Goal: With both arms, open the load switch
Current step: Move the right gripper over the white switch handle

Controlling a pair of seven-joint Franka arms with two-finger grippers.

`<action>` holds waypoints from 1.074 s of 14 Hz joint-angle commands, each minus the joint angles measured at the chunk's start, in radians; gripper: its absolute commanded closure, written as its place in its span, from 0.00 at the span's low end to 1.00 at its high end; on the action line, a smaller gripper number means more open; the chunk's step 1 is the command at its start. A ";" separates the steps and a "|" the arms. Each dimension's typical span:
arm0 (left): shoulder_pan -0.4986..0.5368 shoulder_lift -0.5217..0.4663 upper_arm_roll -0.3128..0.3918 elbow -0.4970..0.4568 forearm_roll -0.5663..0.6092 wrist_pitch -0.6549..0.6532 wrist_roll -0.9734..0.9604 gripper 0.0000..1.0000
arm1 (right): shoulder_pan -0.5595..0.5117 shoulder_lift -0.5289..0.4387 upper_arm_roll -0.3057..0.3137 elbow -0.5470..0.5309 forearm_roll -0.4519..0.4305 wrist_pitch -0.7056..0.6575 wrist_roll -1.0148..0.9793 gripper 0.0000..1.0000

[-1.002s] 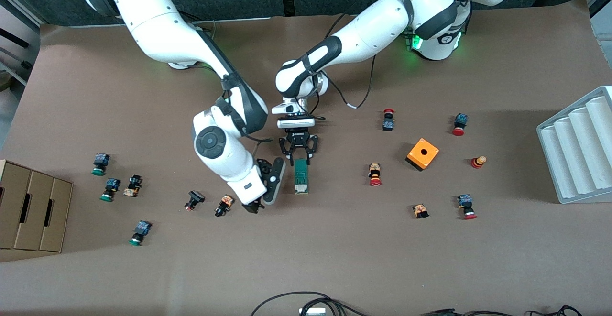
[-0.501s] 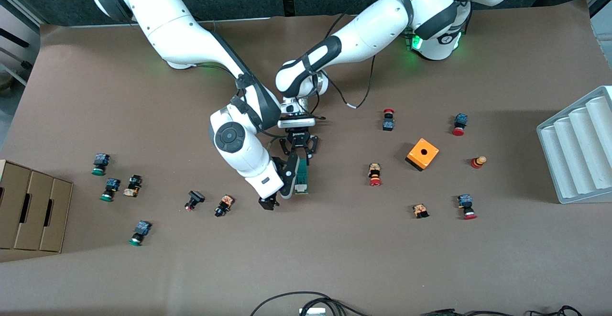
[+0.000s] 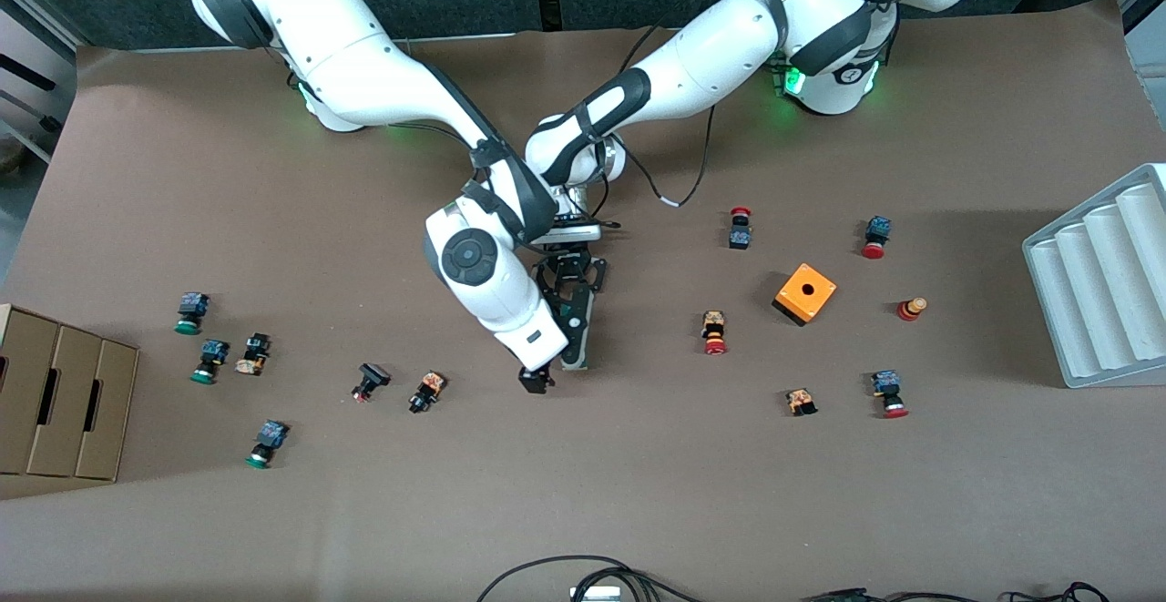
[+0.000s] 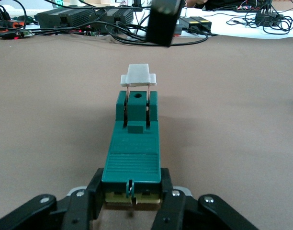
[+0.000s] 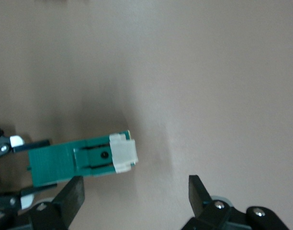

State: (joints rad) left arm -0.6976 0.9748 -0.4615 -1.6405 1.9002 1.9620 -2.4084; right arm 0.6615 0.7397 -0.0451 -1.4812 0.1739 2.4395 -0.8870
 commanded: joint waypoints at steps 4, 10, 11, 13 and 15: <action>-0.013 0.005 0.010 0.004 0.014 0.003 -0.026 0.69 | 0.024 0.076 -0.013 0.052 -0.016 0.076 0.014 0.05; -0.013 0.005 0.010 0.005 0.014 0.003 -0.026 0.69 | 0.036 0.093 -0.015 0.052 -0.014 0.098 0.013 0.19; -0.013 0.005 0.010 0.007 0.014 0.005 -0.024 0.69 | 0.038 0.093 -0.016 0.052 -0.016 0.102 0.011 0.21; -0.013 0.005 0.010 0.005 0.014 0.005 -0.024 0.69 | 0.038 0.093 -0.018 0.052 -0.017 0.102 0.010 0.27; -0.013 0.005 0.010 0.005 0.014 0.005 -0.024 0.69 | 0.038 0.093 -0.018 0.052 -0.019 0.104 0.000 0.32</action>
State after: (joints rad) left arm -0.6976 0.9748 -0.4614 -1.6405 1.9003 1.9620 -2.4089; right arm 0.6873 0.8123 -0.0480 -1.4567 0.1738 2.5225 -0.8870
